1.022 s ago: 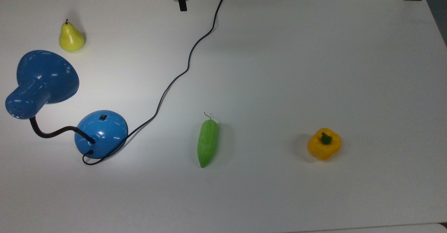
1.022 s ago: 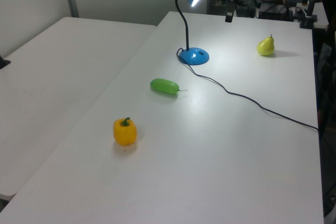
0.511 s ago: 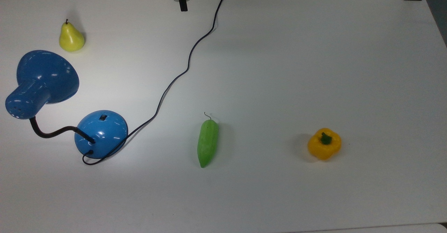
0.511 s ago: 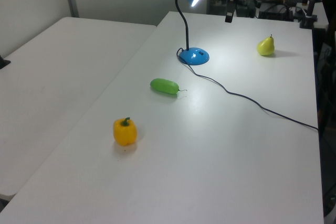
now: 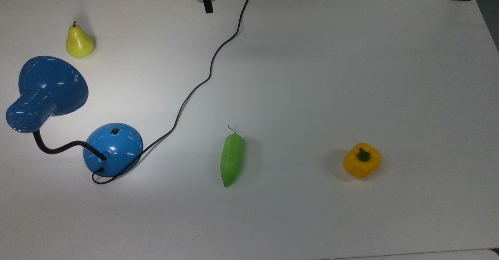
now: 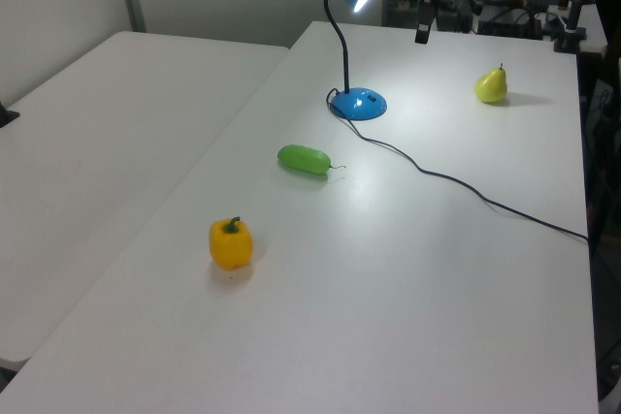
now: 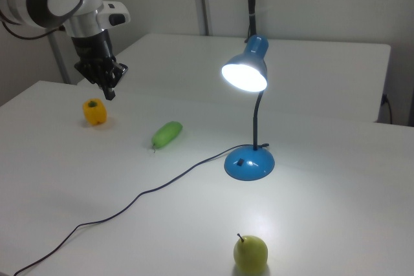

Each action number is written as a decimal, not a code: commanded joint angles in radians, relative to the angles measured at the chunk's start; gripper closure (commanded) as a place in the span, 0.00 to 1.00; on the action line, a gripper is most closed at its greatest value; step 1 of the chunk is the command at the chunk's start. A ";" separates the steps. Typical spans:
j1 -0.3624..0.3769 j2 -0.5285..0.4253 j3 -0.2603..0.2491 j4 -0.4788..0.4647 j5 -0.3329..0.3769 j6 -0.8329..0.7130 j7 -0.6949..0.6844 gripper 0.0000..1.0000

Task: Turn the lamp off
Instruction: 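Move the gripper toward the blue lamp base, then lower the gripper onto the switch on the lamp base, then press down on the lamp base switch with the gripper fingers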

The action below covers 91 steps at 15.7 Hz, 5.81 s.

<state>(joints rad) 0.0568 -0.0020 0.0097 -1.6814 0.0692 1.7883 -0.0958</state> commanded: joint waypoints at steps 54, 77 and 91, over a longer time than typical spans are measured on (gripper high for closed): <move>-0.216 0.385 -0.085 -0.276 -0.072 1.224 0.080 1.00; -0.210 0.505 -0.085 -0.227 -0.074 1.323 0.080 1.00; -0.212 0.517 -0.085 -0.238 -0.081 1.323 0.071 1.00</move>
<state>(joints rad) -0.1652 0.4999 -0.0663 -1.9138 -0.0074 3.0882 -0.0312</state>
